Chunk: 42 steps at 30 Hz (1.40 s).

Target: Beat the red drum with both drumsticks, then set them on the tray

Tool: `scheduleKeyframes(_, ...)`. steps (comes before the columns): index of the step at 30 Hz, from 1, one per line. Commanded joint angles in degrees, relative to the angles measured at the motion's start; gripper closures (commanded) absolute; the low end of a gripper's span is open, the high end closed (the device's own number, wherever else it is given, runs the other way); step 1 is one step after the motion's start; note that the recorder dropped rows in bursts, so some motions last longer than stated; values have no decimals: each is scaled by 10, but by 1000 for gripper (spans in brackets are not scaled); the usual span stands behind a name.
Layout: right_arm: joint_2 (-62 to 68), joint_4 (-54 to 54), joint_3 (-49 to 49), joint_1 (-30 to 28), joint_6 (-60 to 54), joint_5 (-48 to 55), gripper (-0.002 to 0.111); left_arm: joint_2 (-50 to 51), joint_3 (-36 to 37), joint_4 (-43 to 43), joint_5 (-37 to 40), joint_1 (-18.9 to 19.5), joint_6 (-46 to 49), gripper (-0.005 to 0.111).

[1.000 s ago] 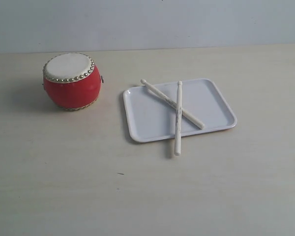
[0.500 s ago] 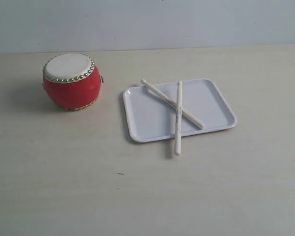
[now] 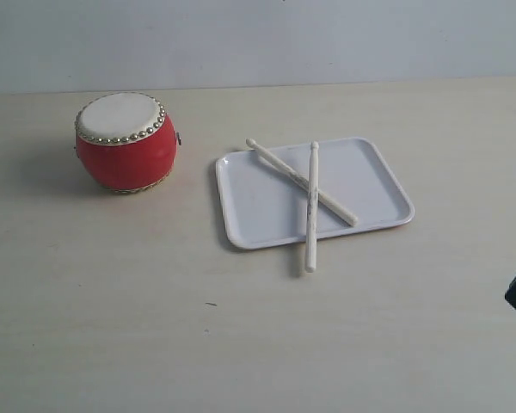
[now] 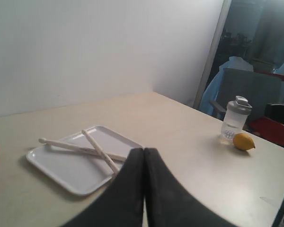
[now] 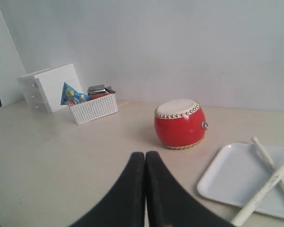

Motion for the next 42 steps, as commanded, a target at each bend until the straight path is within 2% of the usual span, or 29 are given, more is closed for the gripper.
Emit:
scheduleKeyframes(1, -4, 8, 22, 0, -14, -11, 108, -2, 27, -29, -31, -1, -3, 107)
scheduleKeyframes(12, -4, 9, 37, 0, -37, -19, 108, -2, 114, -59, -100, -1, -3, 107)
scheduleKeyframes(42, -4, 6, 37, 0, -36, -18, 108, -2, 114, -57, -90, -1, 11, 107)
